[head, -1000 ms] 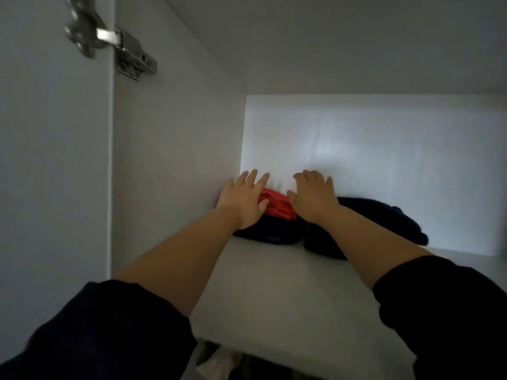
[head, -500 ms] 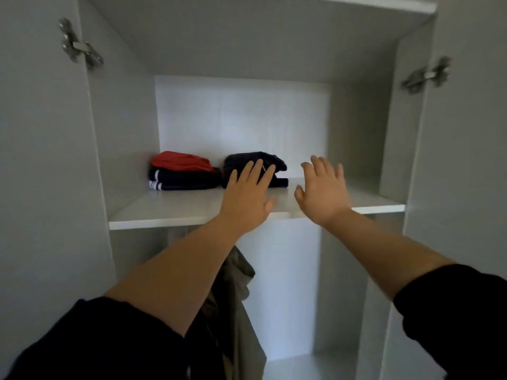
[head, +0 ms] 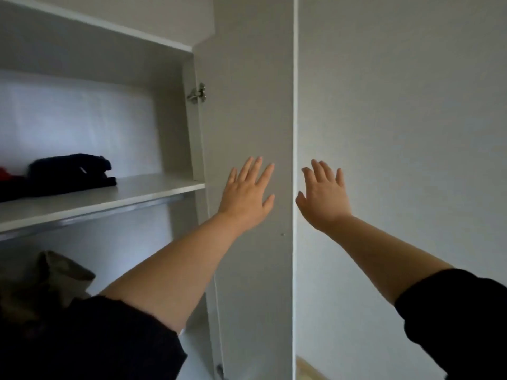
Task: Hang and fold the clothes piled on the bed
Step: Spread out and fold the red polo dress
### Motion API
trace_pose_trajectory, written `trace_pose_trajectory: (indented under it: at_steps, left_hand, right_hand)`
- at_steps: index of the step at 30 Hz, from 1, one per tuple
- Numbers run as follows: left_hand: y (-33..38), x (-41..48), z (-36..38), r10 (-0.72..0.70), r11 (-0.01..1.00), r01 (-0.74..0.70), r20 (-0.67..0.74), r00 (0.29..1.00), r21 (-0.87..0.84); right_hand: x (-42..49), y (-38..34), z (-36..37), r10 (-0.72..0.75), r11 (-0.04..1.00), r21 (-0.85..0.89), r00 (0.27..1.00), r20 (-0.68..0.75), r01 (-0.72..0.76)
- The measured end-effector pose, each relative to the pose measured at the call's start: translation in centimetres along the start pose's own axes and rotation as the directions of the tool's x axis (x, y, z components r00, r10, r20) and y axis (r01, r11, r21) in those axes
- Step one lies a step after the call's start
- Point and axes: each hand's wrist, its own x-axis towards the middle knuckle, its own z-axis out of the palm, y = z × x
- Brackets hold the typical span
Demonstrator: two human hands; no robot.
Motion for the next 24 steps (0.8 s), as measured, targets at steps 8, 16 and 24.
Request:
trace_pose_trajectory:
  at_steps: [8,16,24]
  left_hand:
    - [29.2,1.4,0.5,0.222,0.938,-0.217,-0.01,0.975,-0.27]
    - [57.9,-1.1,2.0,0.47,0.773,-0.4,0.021,0.882,-0.492]
    - [77.8,-1.2,6.0,0.695,0.586,-0.569,-0.003,0.719,-0.577]
  right_hand:
    - [-15.6,24.3,-9.0,0.23,0.944,-0.262,0.97,0.079,-0.202]
    - [-31.5,45.2,-17.6,0.491,0.791,-0.473,0.864,0.111,-0.388]
    - [-43.3,60.0,-18.8,0.72,0.608,-0.536,0.691,0.064,-0.585]
